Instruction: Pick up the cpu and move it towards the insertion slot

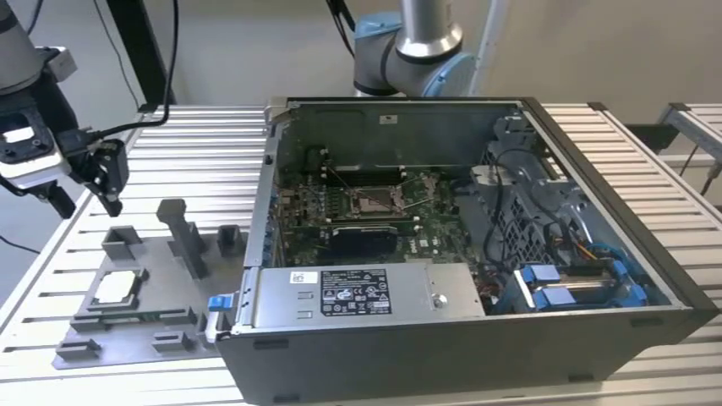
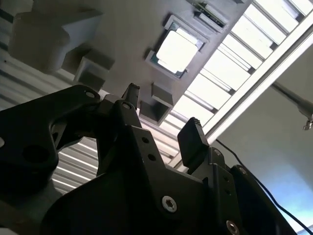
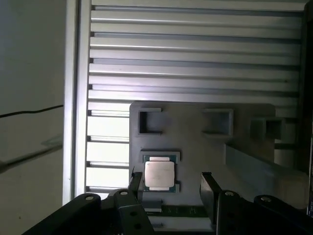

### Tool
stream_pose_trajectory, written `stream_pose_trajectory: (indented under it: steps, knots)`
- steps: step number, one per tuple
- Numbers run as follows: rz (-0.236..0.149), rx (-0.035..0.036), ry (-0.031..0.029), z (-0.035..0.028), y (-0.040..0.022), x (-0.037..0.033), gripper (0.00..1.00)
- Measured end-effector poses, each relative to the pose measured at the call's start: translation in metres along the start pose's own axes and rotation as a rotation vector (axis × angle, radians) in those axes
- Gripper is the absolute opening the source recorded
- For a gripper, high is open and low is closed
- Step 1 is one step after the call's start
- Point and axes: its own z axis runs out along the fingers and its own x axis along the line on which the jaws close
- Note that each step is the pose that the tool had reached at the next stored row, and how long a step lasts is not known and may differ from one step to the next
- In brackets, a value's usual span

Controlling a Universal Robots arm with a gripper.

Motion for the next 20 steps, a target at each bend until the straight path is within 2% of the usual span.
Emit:
stream_pose_trajectory:
  steps: [12,20]
  knots:
    - [-0.001,-0.0001,0.0,0.0218,-0.0019,0.0037,0.0]
    - [-0.001,-0.0014,-0.0001,0.0352,-0.0157,0.004,0.0]
